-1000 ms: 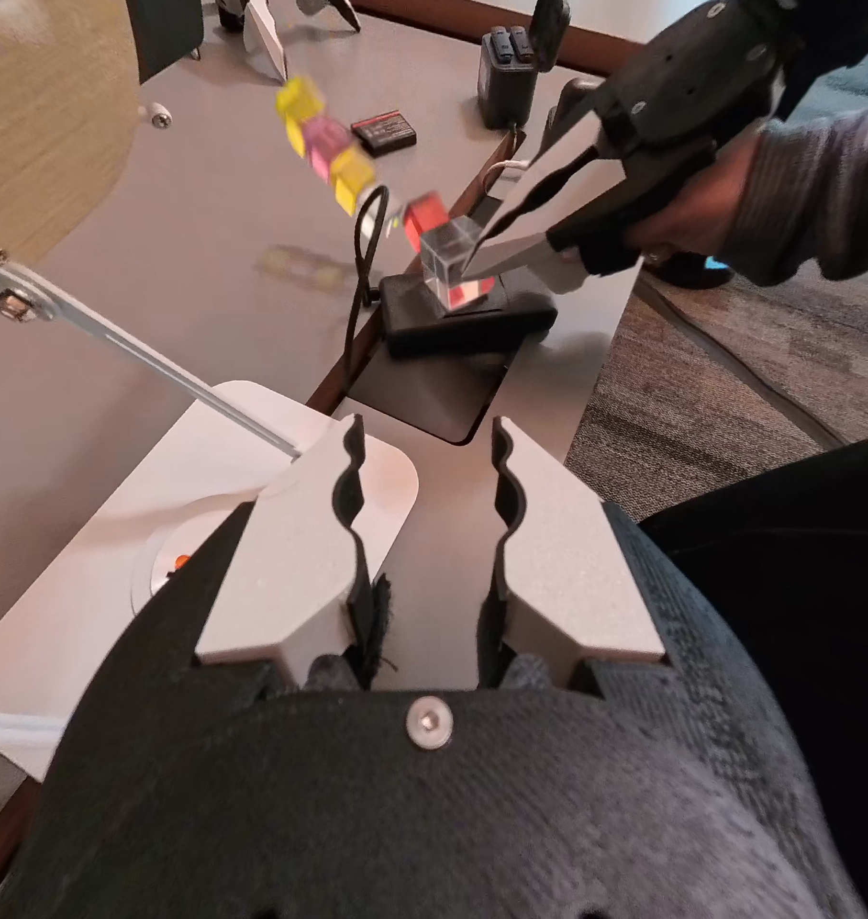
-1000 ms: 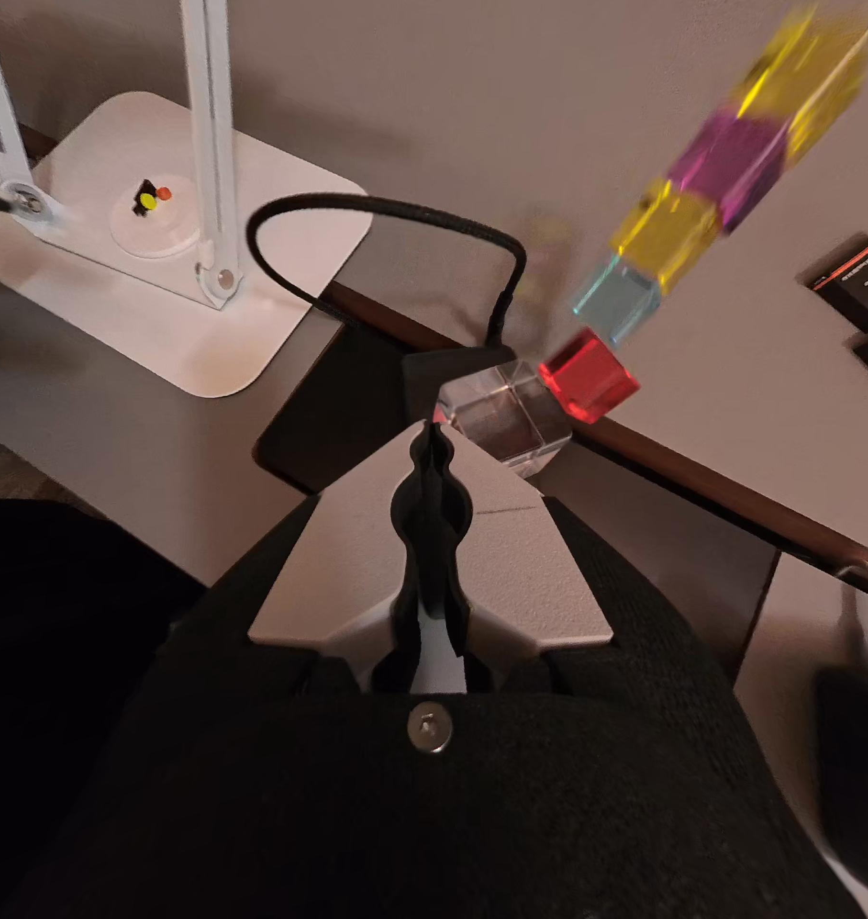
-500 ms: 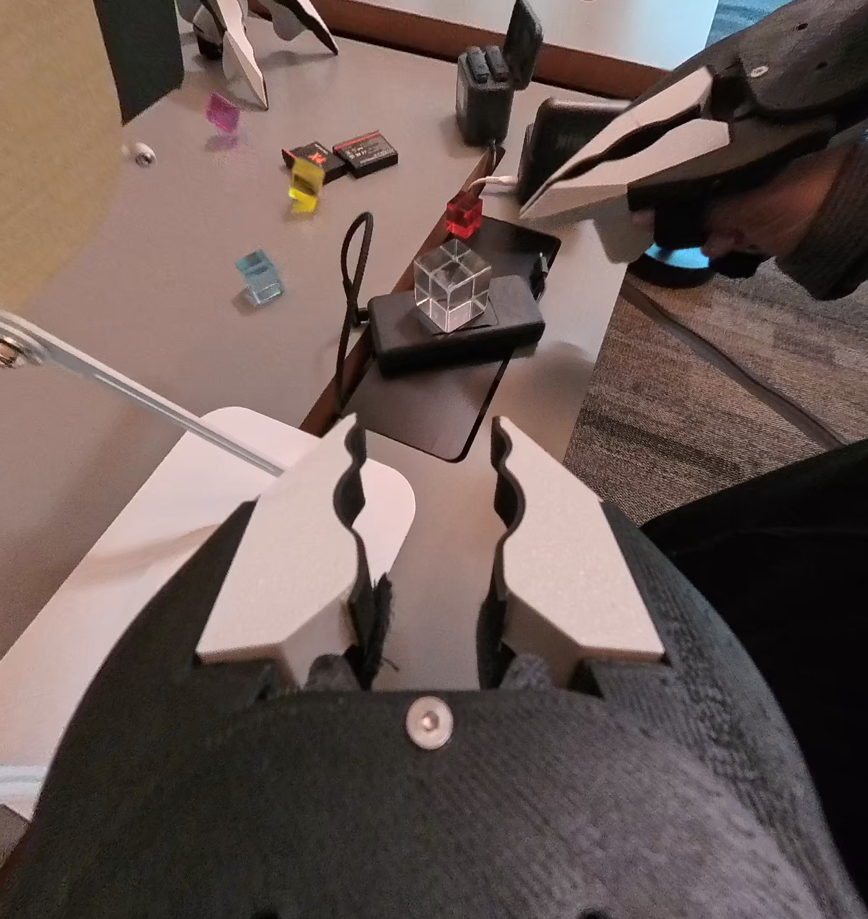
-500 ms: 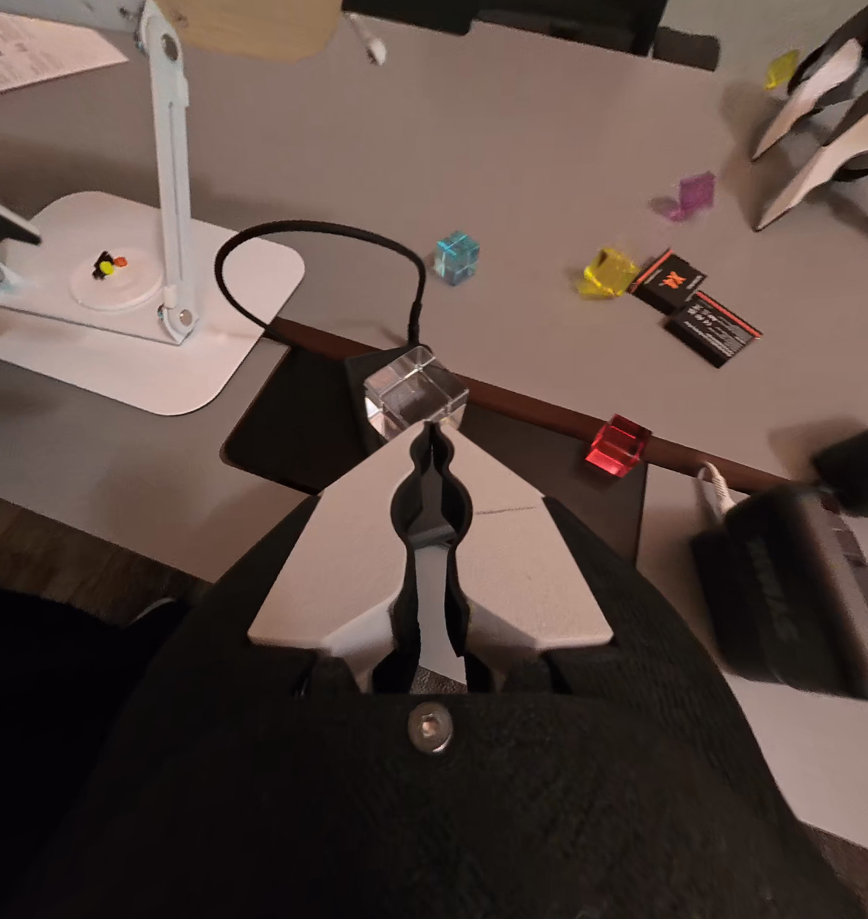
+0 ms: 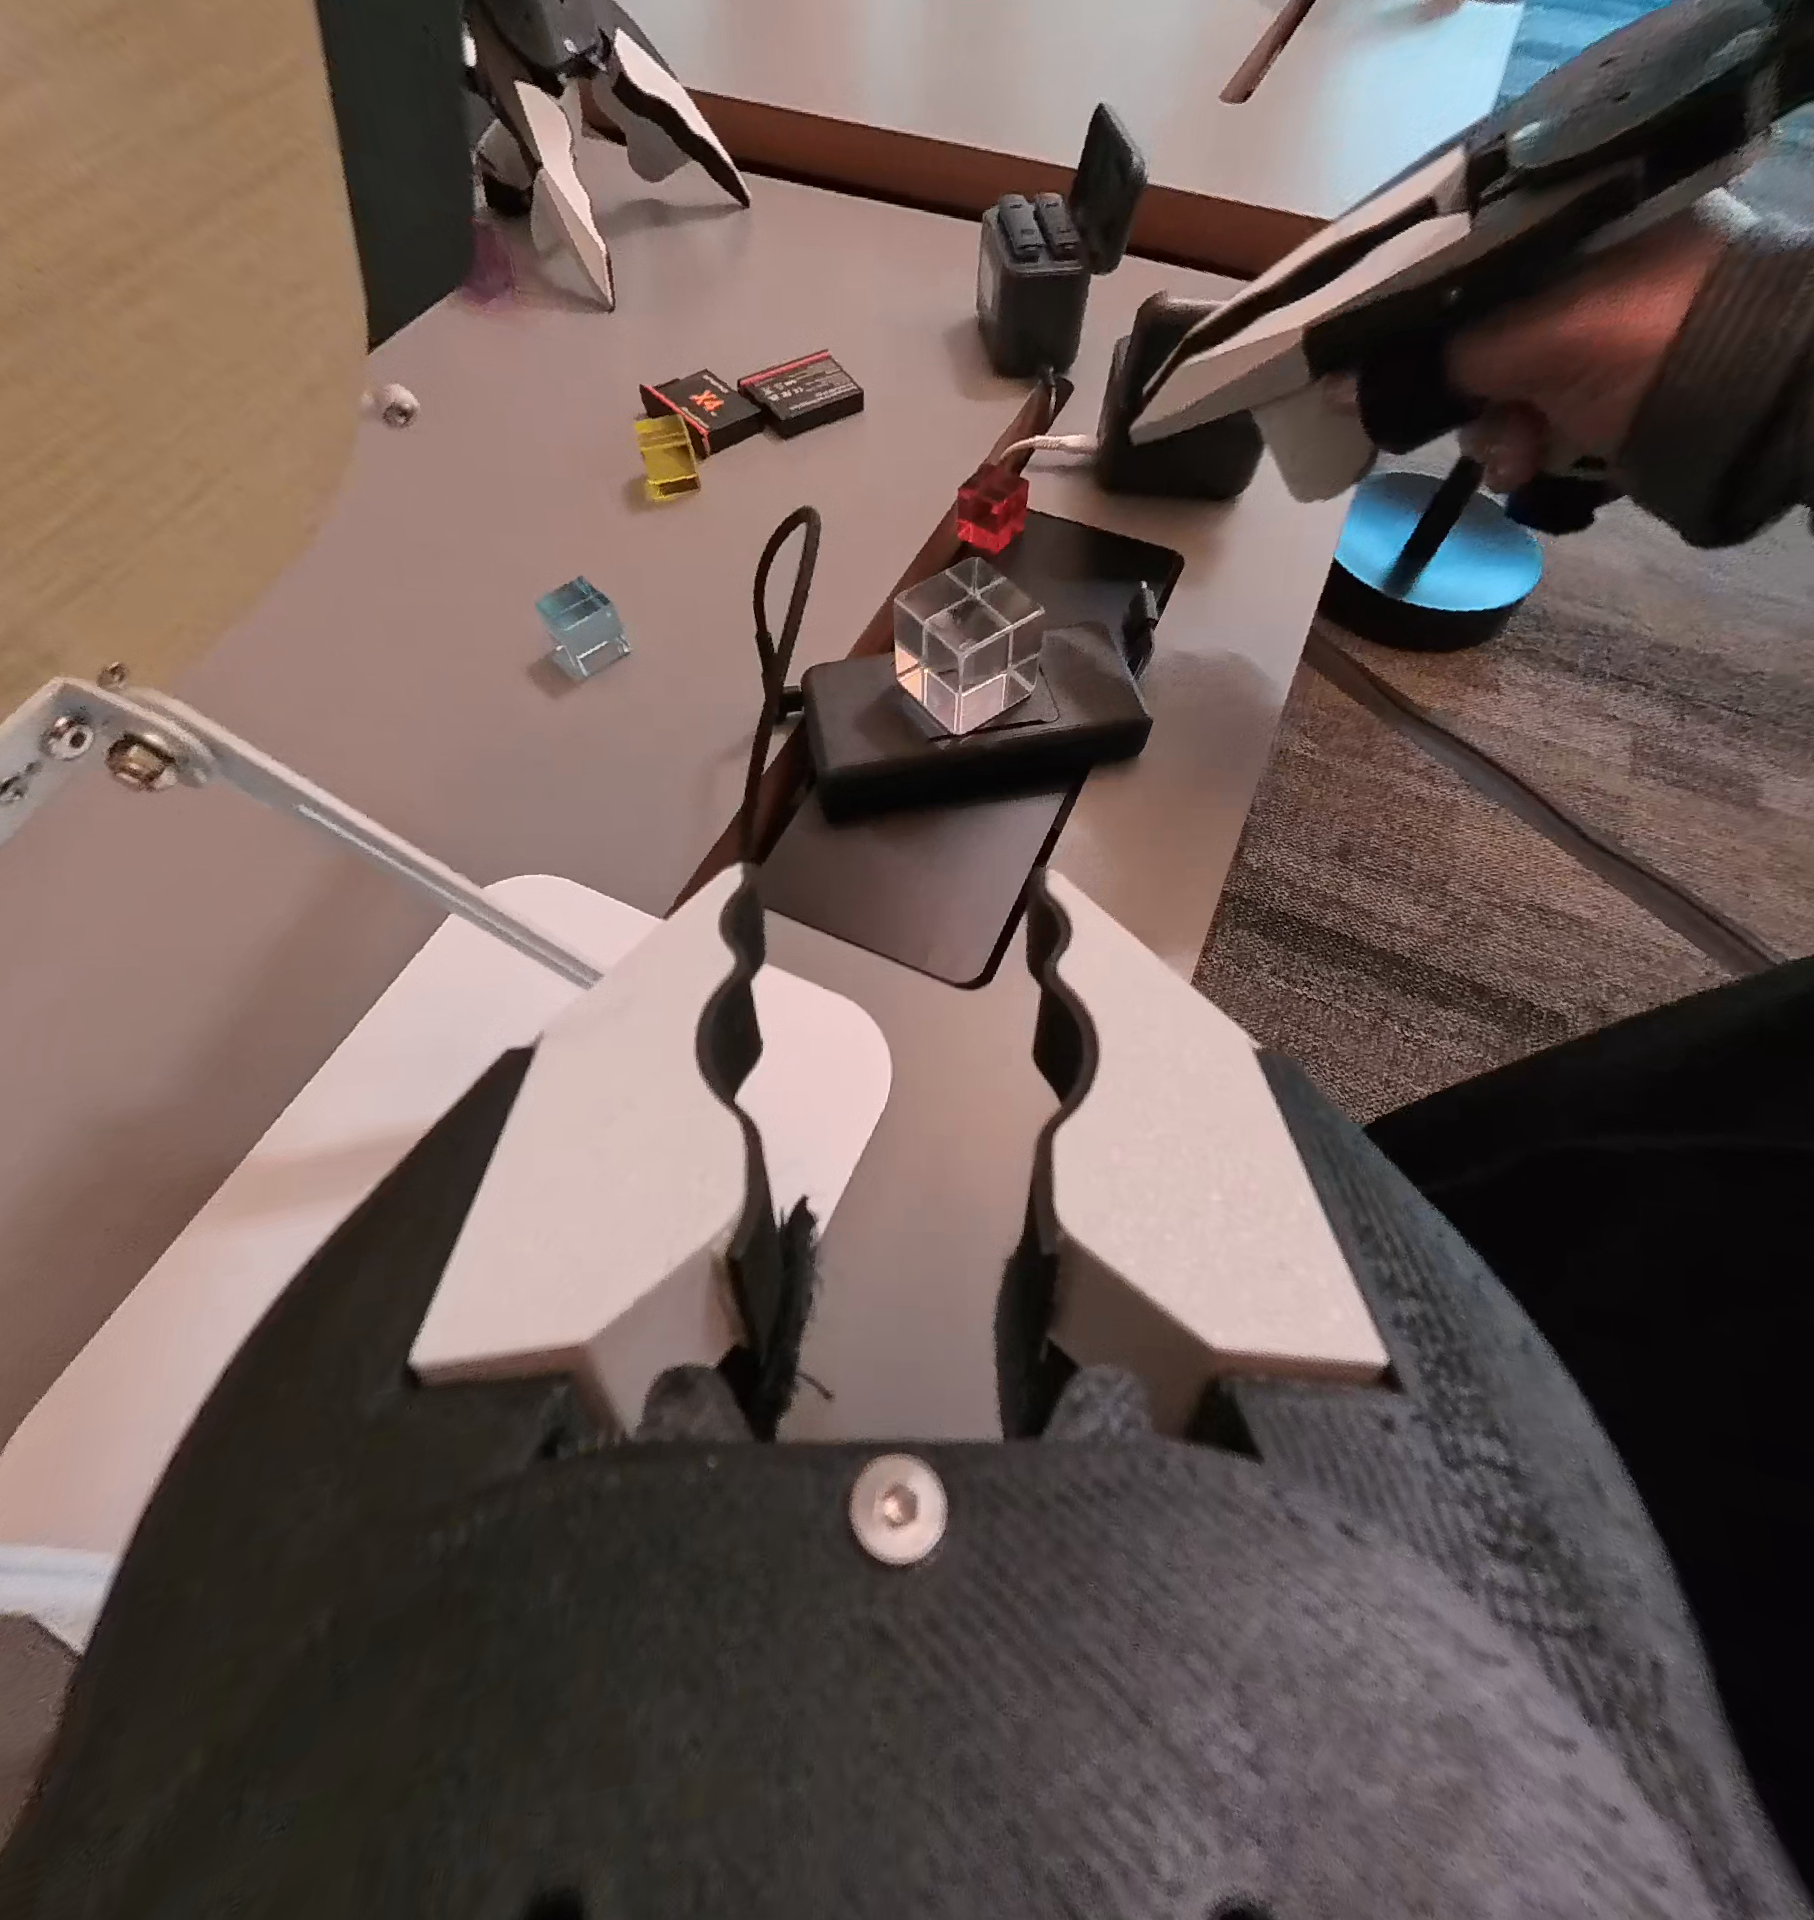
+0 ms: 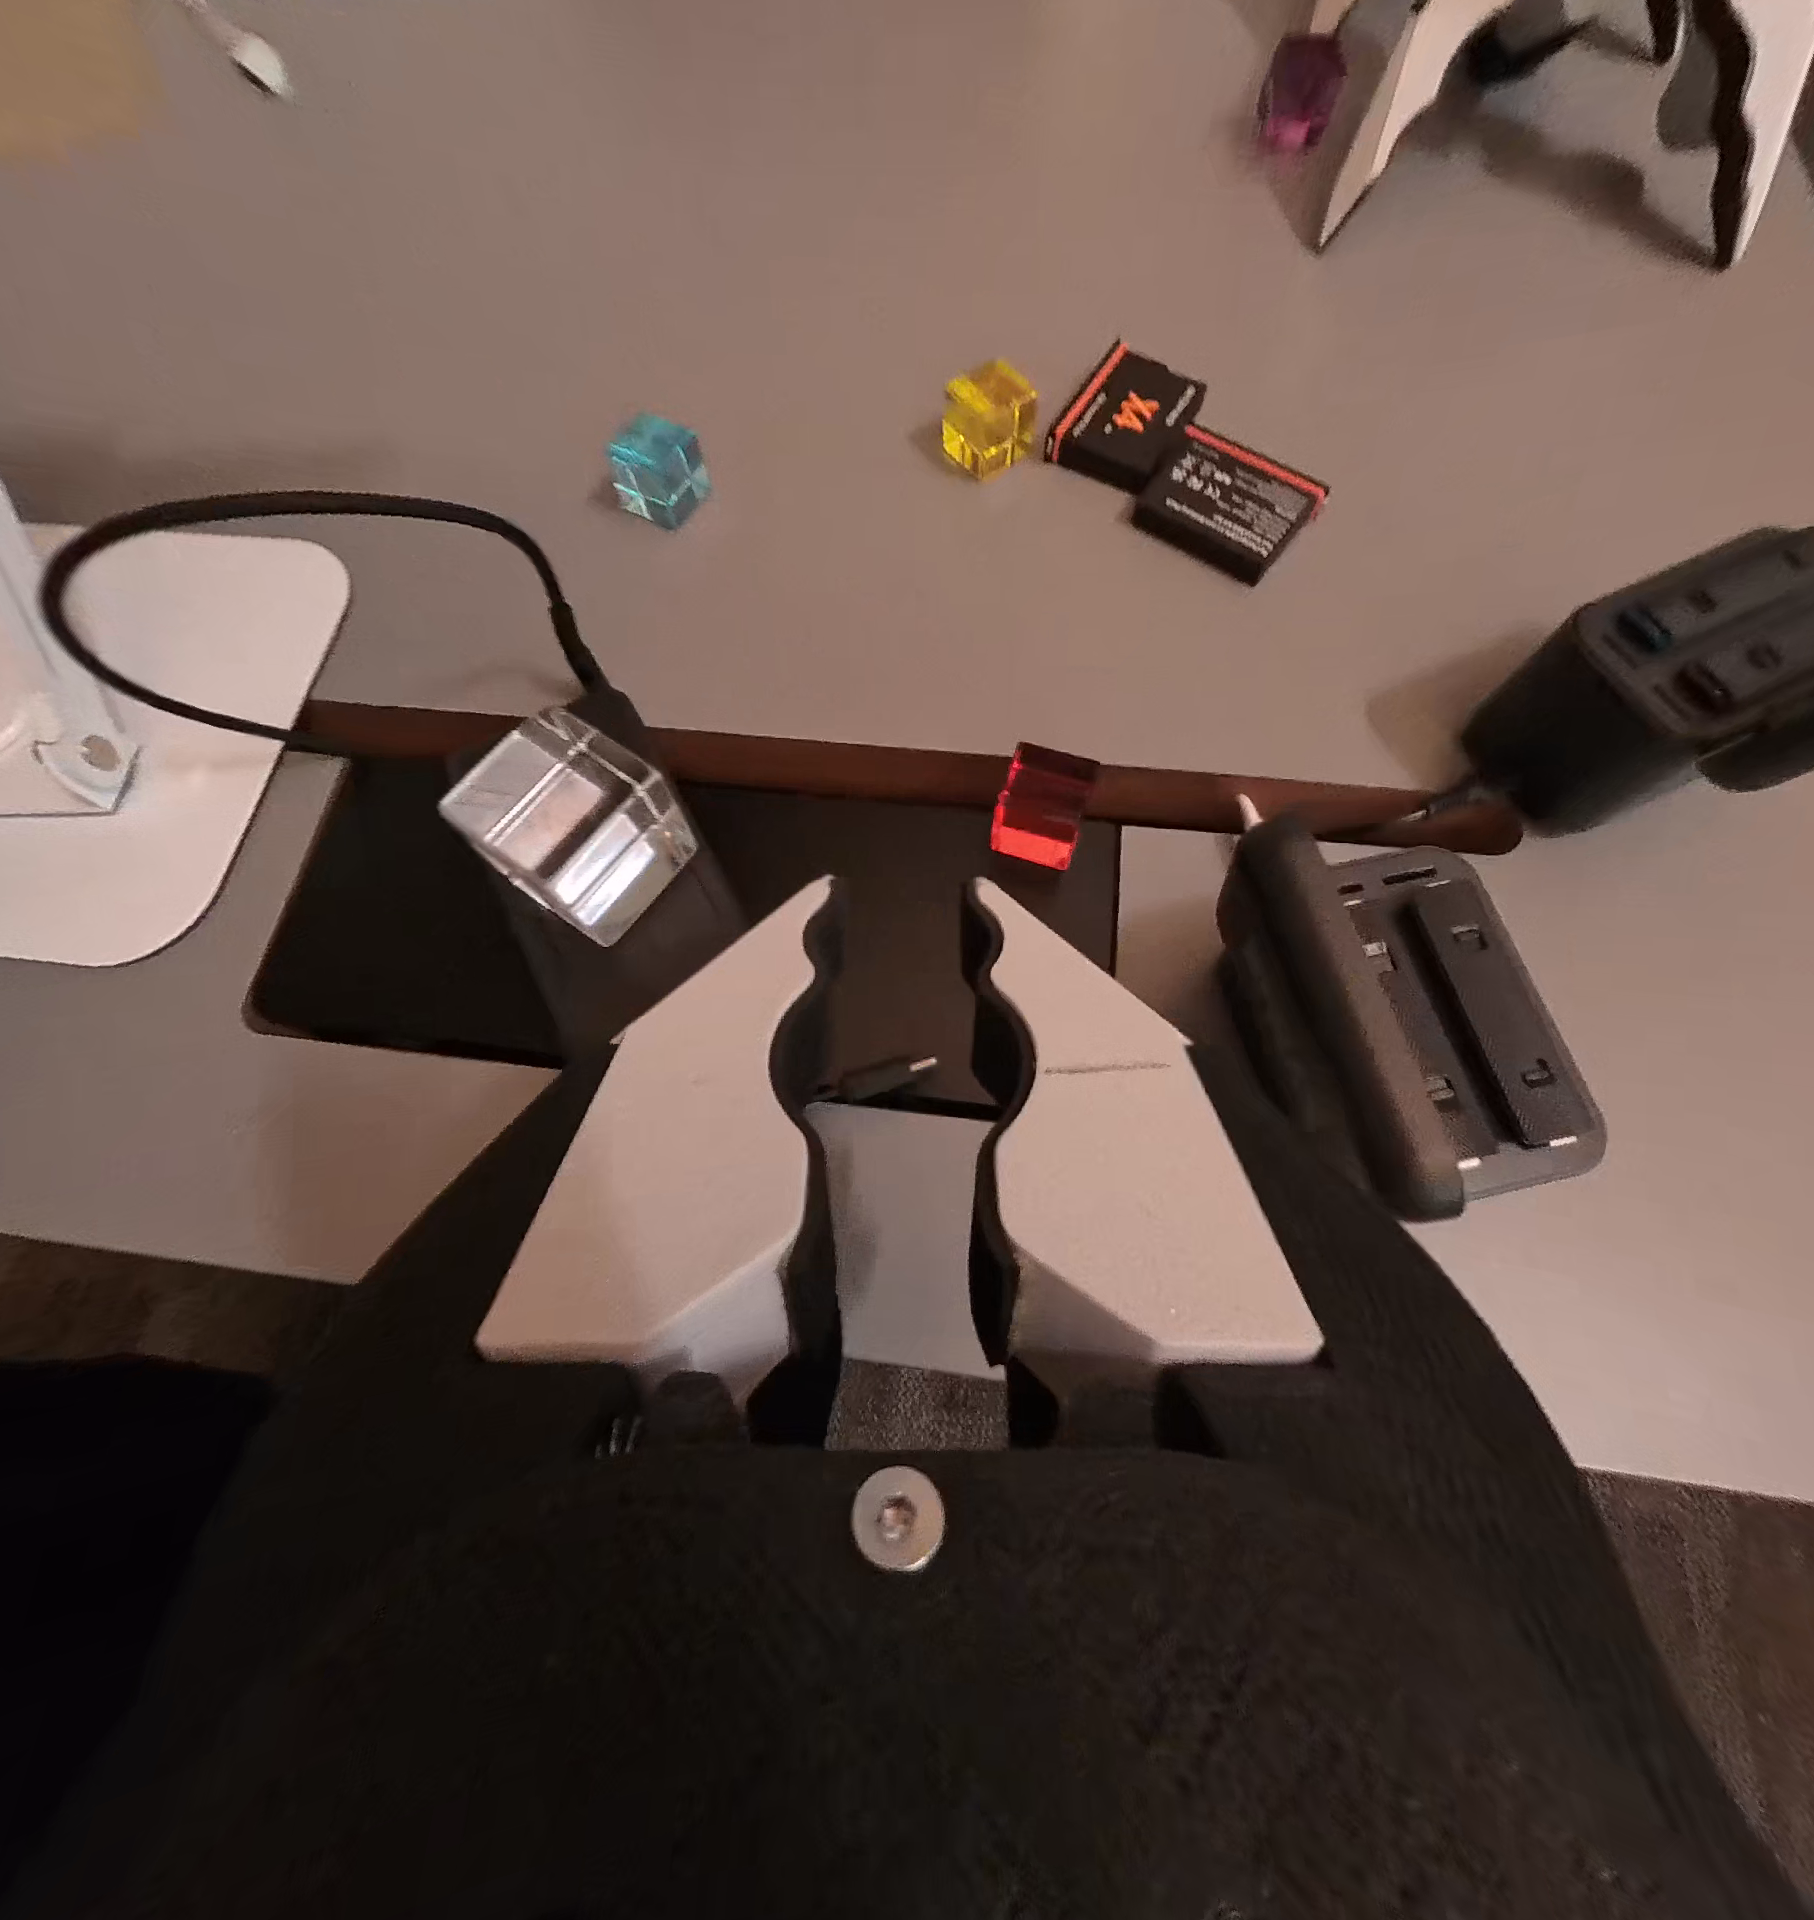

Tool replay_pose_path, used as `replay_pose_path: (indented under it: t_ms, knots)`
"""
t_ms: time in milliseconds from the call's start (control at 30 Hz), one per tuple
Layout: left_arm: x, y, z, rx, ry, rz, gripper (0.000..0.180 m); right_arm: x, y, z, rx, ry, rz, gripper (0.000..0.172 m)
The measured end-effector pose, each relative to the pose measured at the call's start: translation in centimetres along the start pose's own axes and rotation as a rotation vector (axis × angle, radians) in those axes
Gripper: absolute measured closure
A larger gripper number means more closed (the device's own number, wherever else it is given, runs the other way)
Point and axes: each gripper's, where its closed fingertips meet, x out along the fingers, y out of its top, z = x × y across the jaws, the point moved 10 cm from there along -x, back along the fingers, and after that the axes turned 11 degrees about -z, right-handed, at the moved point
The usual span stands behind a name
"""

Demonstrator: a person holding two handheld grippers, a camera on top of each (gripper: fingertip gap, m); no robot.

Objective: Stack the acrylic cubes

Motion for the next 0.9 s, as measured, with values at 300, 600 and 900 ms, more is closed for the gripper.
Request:
replay_pose_path:
  t_ms: [300,600,900]
  knots:
    - [-0.9,-1.2,-0.2,-0.048,0.029,-0.013,0.13,5.4,2.7,1.4,0.023,-0.132,-0.267,0.138]
    - [-2.0,-2.4,-0.5,-0.107,0.061,-0.019,0.13,9.1,2.9,2.1,0.058,-0.211,-0.377,0.139]
    - [-2.2,-2.6,-0.7,-0.126,0.078,-0.007,0.13,6.6,4.7,0.4,-0.054,-0.041,-0.217,0.146]
